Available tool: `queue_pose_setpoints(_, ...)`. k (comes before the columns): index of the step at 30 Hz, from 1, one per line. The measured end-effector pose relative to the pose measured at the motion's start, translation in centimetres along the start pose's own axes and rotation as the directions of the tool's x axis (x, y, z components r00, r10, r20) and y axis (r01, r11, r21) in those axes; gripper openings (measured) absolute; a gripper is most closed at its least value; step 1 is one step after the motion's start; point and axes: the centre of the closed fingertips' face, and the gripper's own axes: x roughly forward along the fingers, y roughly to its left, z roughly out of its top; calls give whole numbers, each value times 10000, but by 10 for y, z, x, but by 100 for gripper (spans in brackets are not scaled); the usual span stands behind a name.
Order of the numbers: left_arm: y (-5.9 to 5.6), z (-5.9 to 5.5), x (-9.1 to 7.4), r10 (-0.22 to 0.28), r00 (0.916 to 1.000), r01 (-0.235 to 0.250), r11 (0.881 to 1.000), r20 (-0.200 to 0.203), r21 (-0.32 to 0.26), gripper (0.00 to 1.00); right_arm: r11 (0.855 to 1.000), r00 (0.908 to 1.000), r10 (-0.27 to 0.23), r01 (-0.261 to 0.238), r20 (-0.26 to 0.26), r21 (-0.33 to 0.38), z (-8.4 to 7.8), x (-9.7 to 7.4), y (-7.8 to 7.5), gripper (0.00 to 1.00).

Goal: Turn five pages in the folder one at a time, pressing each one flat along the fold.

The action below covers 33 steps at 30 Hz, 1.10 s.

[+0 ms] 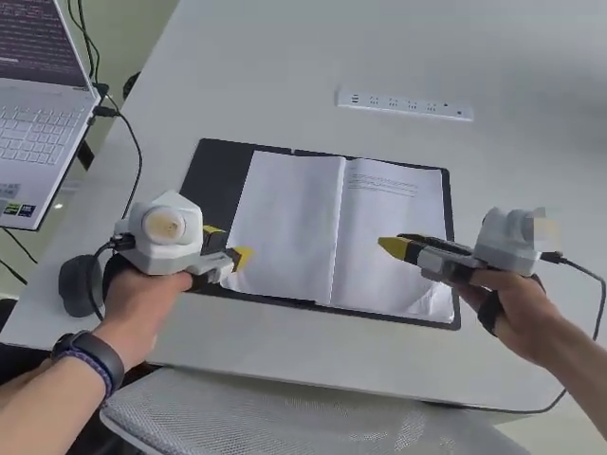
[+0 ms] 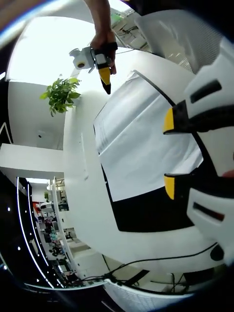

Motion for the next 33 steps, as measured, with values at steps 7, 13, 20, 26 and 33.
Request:
queue_pose_setpoints(7, -1, 10, -9, -22, 9999, 19, 9997, 163, 236, 35, 9969, 9983, -500, 517, 285, -598, 15, -28, -4, 44)
queue_pose_setpoints(13, 2, 12, -15, 54, 9996, -58, 9999, 283, 143, 37, 9909, 9950, -911, 947, 419, -957, 23, -49, -11, 52)
queue_pose_setpoints(20, 2, 13, -27, 141, 9994, -147, 9997, 329, 200, 40, 9852, 9904, -1222, 1289, 641, -1134, 25, -68, -13, 54)
queue_pose_setpoints(26, 7, 9, -33, 307, 9988, -308, 9995, 371, 38, 41, 9824, 9878, -1372, 1451, 734, -1173, 21, -77, -10, 57)
queue_pose_setpoints(33, 5, 5, -43, 392, 9981, -393, 9992, 472, 5, 45, 9749, 9842, -1602, 1697, 756, -1444, 12, -83, -4, 61)
